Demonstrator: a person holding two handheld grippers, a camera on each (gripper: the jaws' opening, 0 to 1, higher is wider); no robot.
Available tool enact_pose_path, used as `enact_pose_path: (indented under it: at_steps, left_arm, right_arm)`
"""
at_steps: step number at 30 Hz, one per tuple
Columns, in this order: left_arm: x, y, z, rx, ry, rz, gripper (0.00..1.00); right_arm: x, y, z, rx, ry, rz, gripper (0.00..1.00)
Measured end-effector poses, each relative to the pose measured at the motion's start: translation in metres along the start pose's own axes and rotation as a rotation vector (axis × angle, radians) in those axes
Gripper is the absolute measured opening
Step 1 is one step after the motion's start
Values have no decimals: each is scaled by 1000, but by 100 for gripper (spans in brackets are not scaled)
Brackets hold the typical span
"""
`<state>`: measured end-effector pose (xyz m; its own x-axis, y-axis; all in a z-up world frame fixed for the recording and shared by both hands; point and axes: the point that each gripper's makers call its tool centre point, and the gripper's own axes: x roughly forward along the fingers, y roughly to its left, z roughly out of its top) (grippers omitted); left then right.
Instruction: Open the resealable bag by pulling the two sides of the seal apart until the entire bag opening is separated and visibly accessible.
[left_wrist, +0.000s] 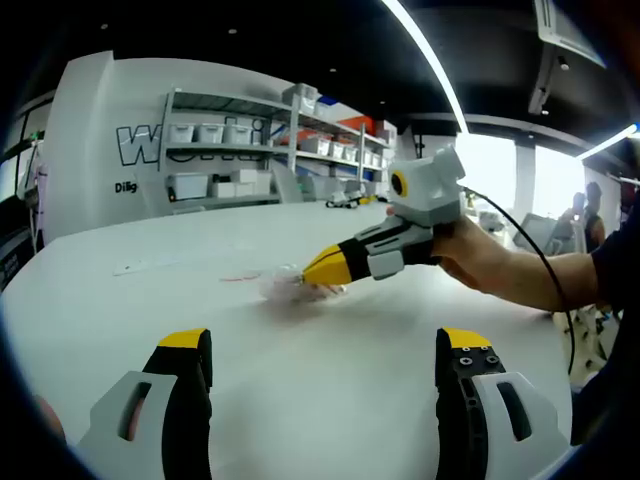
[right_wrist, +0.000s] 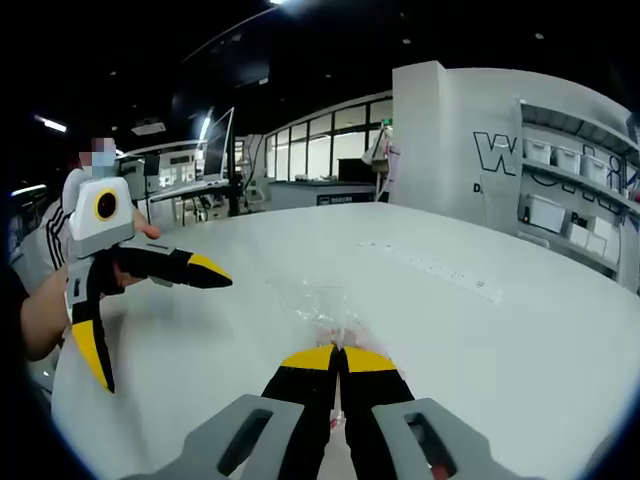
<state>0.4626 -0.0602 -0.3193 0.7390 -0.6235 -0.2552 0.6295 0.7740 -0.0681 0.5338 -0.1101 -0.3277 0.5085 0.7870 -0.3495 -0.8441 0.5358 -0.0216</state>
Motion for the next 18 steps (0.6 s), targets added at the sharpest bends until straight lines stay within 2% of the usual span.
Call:
enact_pose_path:
  at_steps: [7, 18]
  left_arm:
    - [1, -3, -1, -3, 0, -4, 91]
    - [-1, -4, -2, -7, -3, -6, 91]
  right_arm:
    - [-5, 4, 0, 22, -8, 10, 0]
    - [-15, 19, -1, 105, -41, 52, 0]
